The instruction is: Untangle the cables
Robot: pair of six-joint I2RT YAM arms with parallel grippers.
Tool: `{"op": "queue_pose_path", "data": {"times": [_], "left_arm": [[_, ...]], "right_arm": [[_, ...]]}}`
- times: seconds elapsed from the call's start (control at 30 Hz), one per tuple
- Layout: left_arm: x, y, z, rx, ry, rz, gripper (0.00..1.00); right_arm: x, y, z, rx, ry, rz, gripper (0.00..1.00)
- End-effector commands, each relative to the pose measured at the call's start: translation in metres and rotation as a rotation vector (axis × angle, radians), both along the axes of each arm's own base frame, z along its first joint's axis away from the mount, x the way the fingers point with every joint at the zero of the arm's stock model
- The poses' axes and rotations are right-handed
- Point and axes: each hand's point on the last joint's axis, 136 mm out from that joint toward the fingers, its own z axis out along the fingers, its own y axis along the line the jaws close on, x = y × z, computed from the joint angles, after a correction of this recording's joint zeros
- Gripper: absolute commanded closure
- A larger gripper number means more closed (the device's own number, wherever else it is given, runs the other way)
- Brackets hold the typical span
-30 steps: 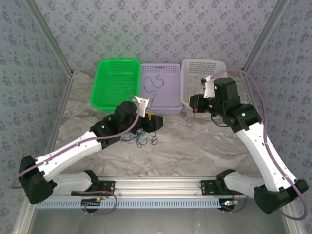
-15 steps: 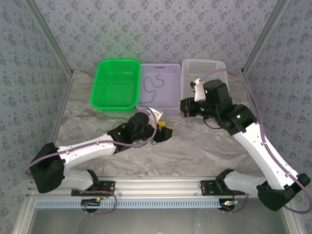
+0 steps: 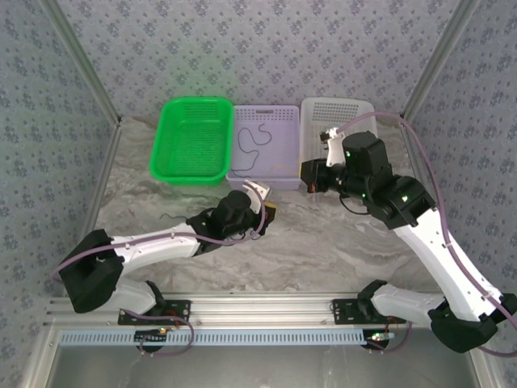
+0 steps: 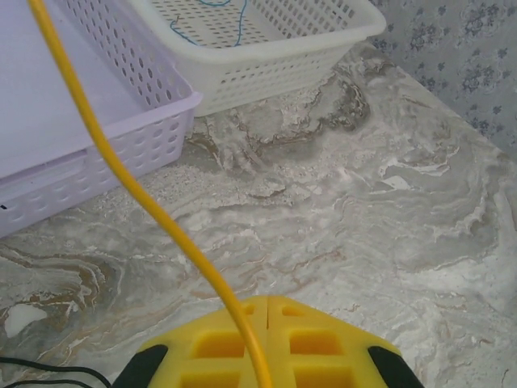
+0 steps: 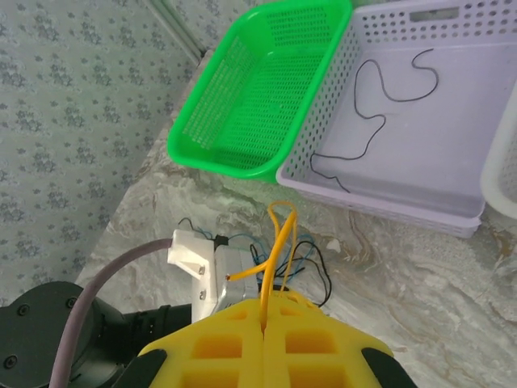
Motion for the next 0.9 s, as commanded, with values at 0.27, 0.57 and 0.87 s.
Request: {"op": "queue_pose_path", "data": {"times": [0.27, 0.57, 0.87], "left_arm": [[-0.062, -0.026, -0.035, 0.123, 0.021, -0.223, 1.0], [-0.09, -0.063, -0.023, 0.135, -0.049, -0.321, 1.0], [-0.111, -0.098, -0.018, 0.147, -0.068, -0.396, 1.0]], "right_arm": [[0.046, -0.061, 0.091, 0.102, -0.228, -0.227, 1.0], [0.077, -0.059, 0.121, 0.203, -0.328, -0.189, 1.0], [0.084, -0.072, 0.139, 0.413, -0.443, -0.178, 1.0]]}}
